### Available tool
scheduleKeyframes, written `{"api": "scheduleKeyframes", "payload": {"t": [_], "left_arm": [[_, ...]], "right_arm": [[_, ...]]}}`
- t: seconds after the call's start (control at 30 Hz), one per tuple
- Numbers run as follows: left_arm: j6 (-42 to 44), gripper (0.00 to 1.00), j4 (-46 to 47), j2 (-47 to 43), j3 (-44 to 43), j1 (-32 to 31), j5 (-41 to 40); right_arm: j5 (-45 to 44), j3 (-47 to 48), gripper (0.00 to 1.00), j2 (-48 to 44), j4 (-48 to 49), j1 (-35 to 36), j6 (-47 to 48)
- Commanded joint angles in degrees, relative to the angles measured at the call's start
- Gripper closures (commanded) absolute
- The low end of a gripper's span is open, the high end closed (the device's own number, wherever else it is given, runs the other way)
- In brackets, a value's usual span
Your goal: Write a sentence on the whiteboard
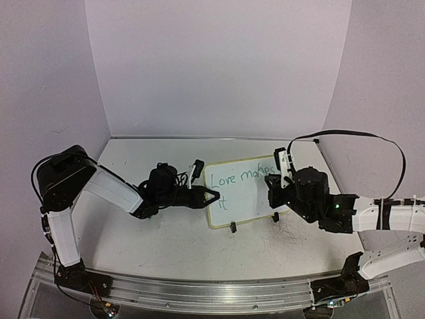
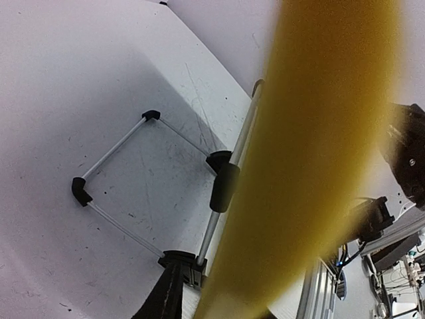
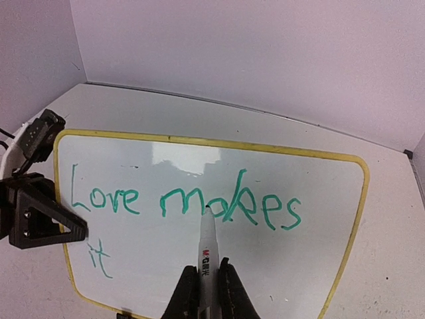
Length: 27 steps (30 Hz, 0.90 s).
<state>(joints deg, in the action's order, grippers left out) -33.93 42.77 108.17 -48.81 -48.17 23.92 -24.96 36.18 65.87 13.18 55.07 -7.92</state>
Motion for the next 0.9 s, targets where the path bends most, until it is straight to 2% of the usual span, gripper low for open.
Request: {"api": "scheduleKeyframes", "payload": {"t": [0.0, 0.13, 0.27, 0.4, 0.53, 0.7, 0.87], "left_arm": [[1.2, 0.76, 3.1, 1.4, -2.5, -1.0, -1.2], [2.8, 0.92, 3.1, 0.5, -1.1, -1.1, -5.1], [6.1, 0.99, 3.4, -1.4, 1.1, -1.4, -10.2], [10.5, 1.00, 4.2, -2.3, 2.5, -2.2, -14.2], [11.2, 1.00, 5.5, -1.2, 3.2, -2.0, -13.6], [8.9, 1.00, 8.1, 0.2, 4.3, -1.1, -11.5], [5.6, 1.00, 9.5, 1.5, 4.2, -1.0, -10.3]], "right_arm": [[4.0, 0.1, 1.00, -0.6, 4.4, -0.1, 4.1], [4.4, 0.0, 1.00, 0.6, 6.9, -0.1, 5.7], [6.2, 0.1, 1.00, 2.8, 9.9, -0.1, 6.9], [9.7, 0.7, 1.00, 6.0, 12.4, -0.1, 8.5], [13.7, -0.6, 1.00, 7.5, 15.5, -0.1, 10.5], [15.1, -4.3, 1.00, 7.3, 19.4, -0.1, 9.7], [17.1, -5.3, 1.00, 5.8, 18.5, -0.1, 9.5]]}}
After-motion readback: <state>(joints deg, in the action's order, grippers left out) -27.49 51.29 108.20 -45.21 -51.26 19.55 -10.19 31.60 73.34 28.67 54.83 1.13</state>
